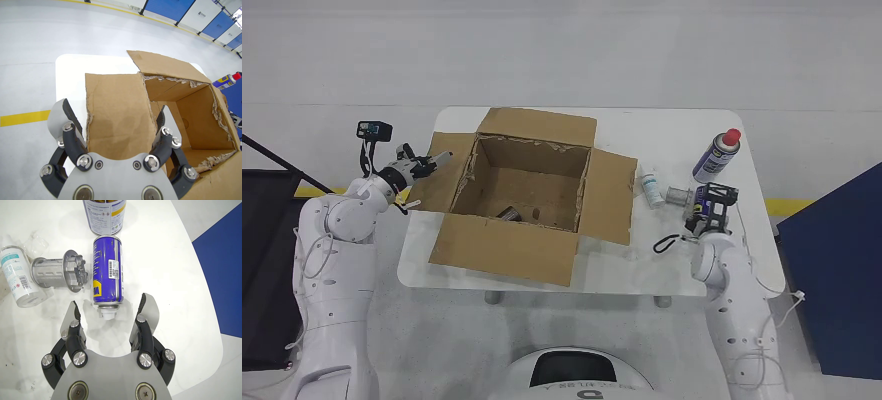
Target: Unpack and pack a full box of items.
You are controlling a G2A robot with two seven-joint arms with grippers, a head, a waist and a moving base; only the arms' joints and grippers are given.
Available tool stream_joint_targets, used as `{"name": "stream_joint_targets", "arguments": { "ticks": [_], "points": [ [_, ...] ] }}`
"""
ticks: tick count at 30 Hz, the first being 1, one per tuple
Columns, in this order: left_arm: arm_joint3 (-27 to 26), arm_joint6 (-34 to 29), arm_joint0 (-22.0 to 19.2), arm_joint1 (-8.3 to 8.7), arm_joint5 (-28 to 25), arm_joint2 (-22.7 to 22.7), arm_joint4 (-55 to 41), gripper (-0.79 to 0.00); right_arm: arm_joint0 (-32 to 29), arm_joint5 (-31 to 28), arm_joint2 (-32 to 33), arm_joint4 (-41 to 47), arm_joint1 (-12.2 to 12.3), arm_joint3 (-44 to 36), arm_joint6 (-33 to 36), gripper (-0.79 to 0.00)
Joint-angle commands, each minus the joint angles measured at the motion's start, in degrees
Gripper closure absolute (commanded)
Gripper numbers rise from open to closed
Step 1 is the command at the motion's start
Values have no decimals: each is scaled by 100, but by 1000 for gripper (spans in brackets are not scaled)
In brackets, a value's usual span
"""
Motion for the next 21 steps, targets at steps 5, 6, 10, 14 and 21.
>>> {"name": "stream_joint_targets", "arguments": {
  "ticks": [5, 6, 10, 14, 21],
  "points": [
    [0, 0, 0, 0, 0, 0, 0, -785, -471, -203, 205, 510, -8, -633, -617, -720],
    [0, 0, 0, 0, 0, 0, 0, -785, -618, -328, 261, 672, -8, -799, -823, -785],
    [0, 0, 0, 0, 0, 0, 0, -785, -1180, -1212, 444, 1347, 6, -1320, -1611, -782],
    [0, 0, 0, 0, 0, 0, 0, -785, -1523, -2156, 712, 1939, 43, -1587, -2047, -785],
    [0, 0, 0, 0, 0, 0, 0, -785, -1727, -2687, 773, 1923, 78, -1712, -2008, -785]
  ]
}}
